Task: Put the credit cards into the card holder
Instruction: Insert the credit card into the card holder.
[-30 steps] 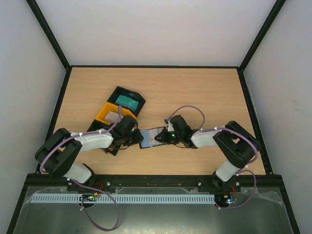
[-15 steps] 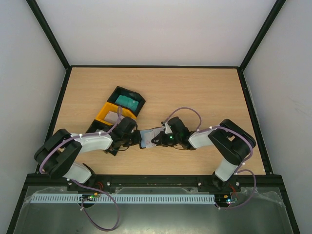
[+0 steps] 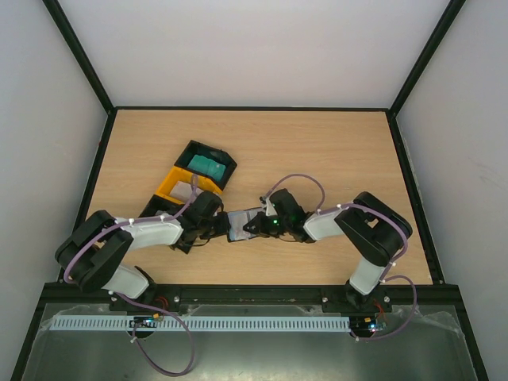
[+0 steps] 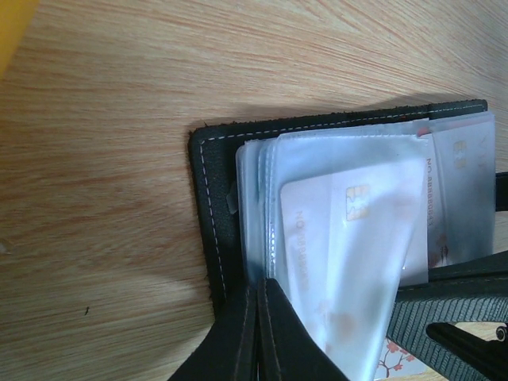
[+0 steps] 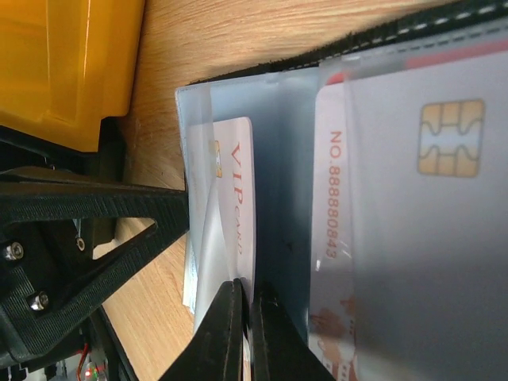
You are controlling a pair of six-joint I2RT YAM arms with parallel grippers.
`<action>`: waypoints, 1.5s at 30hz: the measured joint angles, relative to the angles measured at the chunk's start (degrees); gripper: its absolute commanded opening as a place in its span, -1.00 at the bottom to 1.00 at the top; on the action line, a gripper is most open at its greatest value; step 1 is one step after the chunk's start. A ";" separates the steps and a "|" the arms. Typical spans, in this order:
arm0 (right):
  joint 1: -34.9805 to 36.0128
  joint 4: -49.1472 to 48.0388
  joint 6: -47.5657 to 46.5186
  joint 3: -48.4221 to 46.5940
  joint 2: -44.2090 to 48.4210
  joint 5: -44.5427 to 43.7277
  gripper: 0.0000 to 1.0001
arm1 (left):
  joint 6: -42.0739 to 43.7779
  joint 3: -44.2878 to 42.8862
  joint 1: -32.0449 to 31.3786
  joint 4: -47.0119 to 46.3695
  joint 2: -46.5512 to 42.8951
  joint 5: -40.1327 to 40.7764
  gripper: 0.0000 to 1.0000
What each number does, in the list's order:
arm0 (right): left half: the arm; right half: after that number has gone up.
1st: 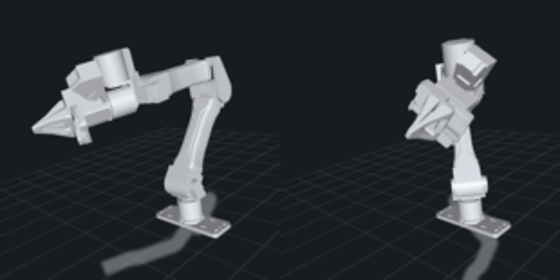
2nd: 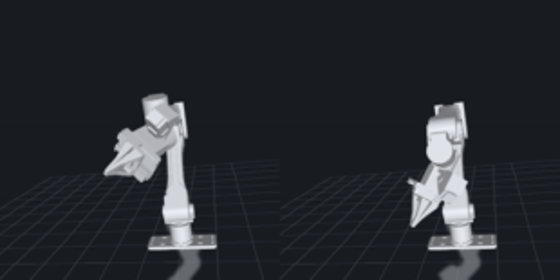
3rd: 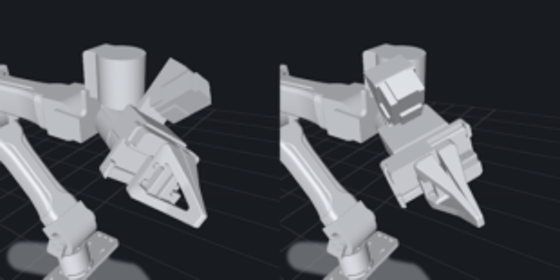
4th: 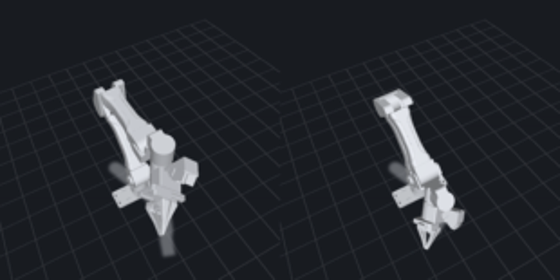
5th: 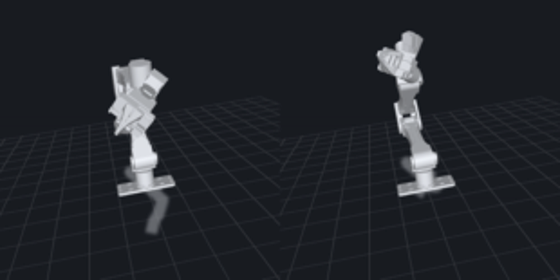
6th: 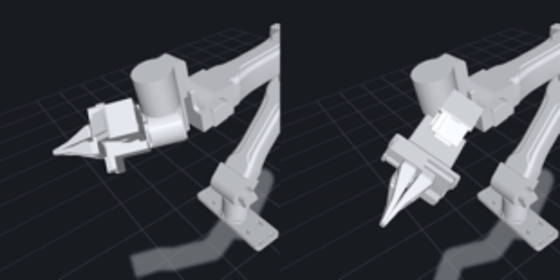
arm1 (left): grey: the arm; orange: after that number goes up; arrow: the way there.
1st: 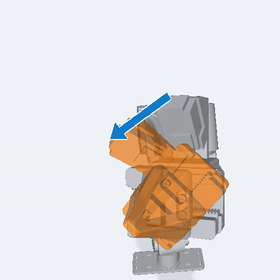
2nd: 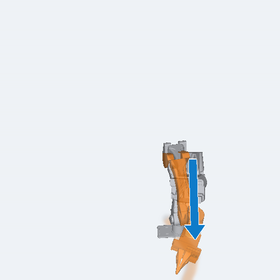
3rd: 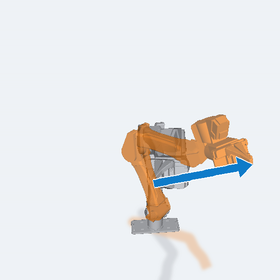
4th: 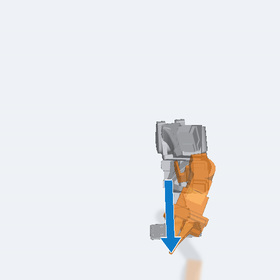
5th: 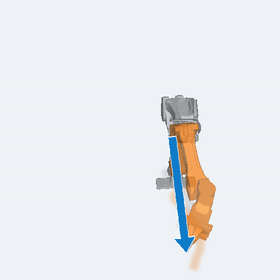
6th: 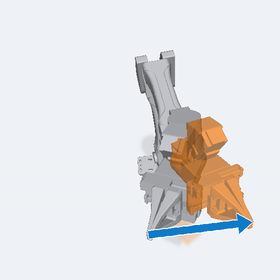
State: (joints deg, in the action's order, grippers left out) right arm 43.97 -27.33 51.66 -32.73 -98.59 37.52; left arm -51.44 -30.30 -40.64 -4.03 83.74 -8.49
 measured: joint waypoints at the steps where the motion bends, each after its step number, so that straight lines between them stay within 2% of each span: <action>1: 0.02 0.09 0.00 -0.28 -0.20 0.02 -0.96 | 0.00 0.02 0.00 0.00 0.00 0.00 -0.95; 23: 0.52 -1.73 2.89 -0.61 -0.87 -1.07 -0.95 | -0.13 0.39 -0.02 -0.74 -0.11 -0.07 -0.95; 35: 1.49 -2.29 4.68 0.94 1.44 -5.53 -0.26 | -0.24 0.59 -0.07 -0.96 -0.24 -0.07 -0.95; 42: 1.66 1.29 3.87 1.11 4.17 -8.63 -0.18 | -0.24 0.94 -0.11 -1.46 -0.39 -0.09 -0.95; 45: 1.66 2.21 3.89 1.75 5.16 -9.73 -0.33 | -0.24 1.07 -0.11 -1.70 -0.42 -0.17 -0.95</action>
State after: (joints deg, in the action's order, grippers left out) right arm 45.63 -25.12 55.55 -30.98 -93.43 27.79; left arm -51.68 -29.23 -40.75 -5.74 83.33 -8.67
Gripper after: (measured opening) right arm 0.405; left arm 0.028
